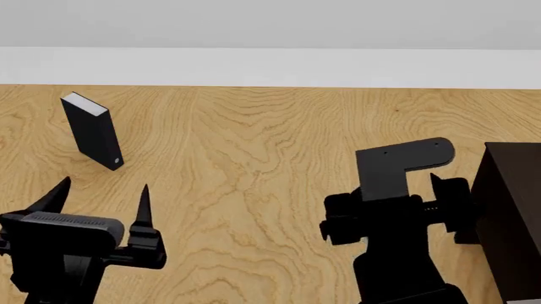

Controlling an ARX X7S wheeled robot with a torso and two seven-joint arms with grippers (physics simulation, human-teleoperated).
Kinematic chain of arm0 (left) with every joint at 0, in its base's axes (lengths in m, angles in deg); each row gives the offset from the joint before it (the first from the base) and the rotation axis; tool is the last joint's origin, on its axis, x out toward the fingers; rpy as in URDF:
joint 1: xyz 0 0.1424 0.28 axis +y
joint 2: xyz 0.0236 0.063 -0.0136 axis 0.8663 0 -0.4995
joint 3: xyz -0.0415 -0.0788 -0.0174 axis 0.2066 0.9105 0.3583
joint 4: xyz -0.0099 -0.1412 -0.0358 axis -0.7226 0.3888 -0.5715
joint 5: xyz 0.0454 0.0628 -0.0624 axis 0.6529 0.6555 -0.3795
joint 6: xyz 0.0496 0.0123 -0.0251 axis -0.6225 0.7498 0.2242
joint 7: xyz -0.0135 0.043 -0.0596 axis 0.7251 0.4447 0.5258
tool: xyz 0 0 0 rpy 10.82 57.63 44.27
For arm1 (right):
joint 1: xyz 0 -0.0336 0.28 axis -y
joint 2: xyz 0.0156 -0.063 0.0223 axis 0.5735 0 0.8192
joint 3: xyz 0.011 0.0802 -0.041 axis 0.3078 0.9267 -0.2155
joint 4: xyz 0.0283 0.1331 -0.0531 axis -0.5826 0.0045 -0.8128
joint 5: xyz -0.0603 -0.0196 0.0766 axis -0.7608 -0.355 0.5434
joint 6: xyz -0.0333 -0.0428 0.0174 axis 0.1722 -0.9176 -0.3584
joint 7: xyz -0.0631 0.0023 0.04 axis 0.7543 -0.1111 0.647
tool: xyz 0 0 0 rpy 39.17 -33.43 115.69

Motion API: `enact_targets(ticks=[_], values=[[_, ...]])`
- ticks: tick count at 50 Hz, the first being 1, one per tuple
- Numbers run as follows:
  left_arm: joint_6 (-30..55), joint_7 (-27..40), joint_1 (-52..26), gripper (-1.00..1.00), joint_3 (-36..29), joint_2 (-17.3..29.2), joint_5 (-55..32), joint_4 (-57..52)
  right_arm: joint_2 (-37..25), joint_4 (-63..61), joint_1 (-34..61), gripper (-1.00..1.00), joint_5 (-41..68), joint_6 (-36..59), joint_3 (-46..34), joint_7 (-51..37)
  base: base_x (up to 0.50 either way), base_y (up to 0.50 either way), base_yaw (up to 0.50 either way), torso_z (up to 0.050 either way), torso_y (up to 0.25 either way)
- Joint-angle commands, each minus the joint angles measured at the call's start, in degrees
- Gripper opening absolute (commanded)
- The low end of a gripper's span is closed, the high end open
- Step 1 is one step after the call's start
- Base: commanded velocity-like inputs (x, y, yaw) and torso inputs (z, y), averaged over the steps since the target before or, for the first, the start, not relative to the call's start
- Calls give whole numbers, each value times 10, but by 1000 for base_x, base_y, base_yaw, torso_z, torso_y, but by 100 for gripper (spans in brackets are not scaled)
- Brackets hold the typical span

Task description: Pick up the book on the right and place it on the cabinet shelf.

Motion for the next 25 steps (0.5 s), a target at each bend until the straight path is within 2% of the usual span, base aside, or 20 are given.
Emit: enact_targets(ticks=[1,12,25], values=[[17,15,17,100,2,15,-6,-70,-7,-127,-22,100,0,52,4,-22,0,0,0,0,0],[23,21,22,100,2,20,-11,-96,-8,-214,-33,100,1,93,13,-38,0,0,0,0,0],[18,18,24,100,4,21,-18,-98,-9,-262,-34,100,3,118,8,-45,0,0,0,0,0]])
